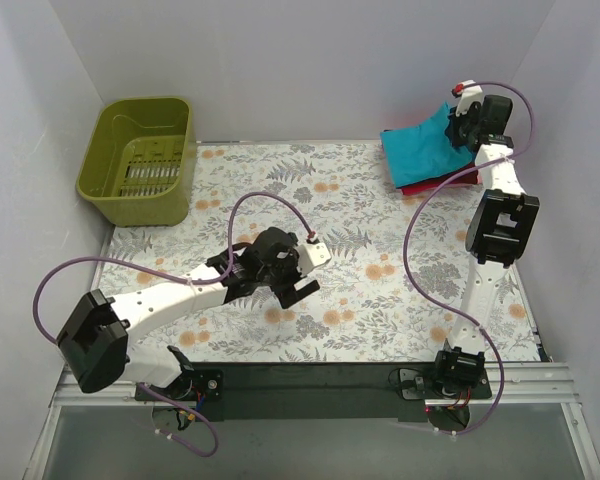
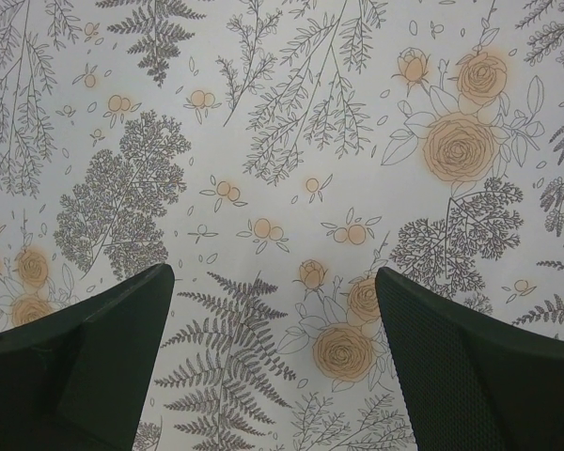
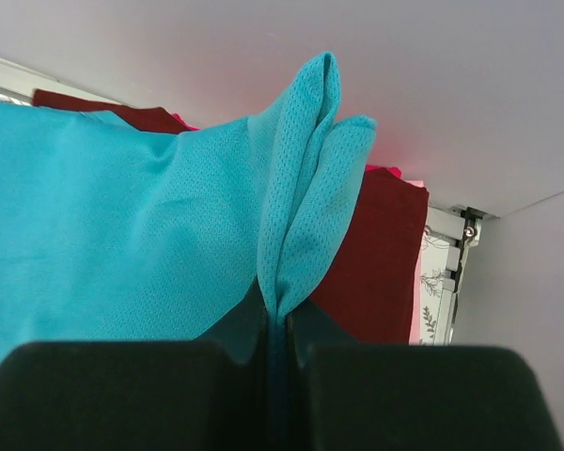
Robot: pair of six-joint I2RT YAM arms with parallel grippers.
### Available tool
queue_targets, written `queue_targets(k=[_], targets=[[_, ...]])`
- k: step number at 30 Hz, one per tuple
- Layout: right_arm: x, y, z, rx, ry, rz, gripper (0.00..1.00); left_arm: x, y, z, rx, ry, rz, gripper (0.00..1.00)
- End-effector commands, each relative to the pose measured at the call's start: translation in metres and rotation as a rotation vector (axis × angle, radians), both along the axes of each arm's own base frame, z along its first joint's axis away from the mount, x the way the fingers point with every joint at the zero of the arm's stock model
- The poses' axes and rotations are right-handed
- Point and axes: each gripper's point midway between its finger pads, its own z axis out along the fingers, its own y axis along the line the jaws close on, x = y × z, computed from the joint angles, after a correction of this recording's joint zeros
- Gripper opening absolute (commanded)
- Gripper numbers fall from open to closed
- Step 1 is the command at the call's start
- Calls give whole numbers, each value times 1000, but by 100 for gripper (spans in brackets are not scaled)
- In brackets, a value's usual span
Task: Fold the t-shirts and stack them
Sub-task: Neatly place the folded tshirt to the corner, then reset both grippers
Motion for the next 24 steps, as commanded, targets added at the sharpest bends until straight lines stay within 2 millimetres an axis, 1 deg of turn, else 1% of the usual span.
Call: queue_targets(k=[1,4,6,10,11,12,14,15,18,19,21,22,24], targets=[[20,-16,31,-64,-139,-6,1,8,-3,12,-4,-16,-4,89],[24,-24,29,-70,-153,-21,1,12,-3,11,-2,-8,-3,89],[26,-30,22,-71,-153,-29,1,13,-3,10,1,-2,-8,89],[27,-34,13,-76,-140,-45,2,17,-2,9,0,5,-3,89],[26,-34,11,-83,-137,-46,7,18,-2,9,3,8,-4,89],[28,-36,15,-92,-161,-50,19,18,-1,8,2,14,-3,89],[28,-42,17,-102,-166,-84,38,21,2,9,-4,21,9,89],[28,-45,20,-102,-172,-95,57,21,2,9,-9,29,11,89],[27,-49,35,-117,-200,-110,77,29,4,15,-36,48,44,89],[27,-49,44,-125,-216,-115,80,32,5,18,-50,54,50,89],[26,-52,56,-139,-235,-125,87,36,7,19,-55,61,66,89],[24,-54,66,-145,-249,-138,88,37,7,20,-60,63,70,89],[20,-53,75,-138,-256,-146,91,42,12,23,-70,65,94,89]])
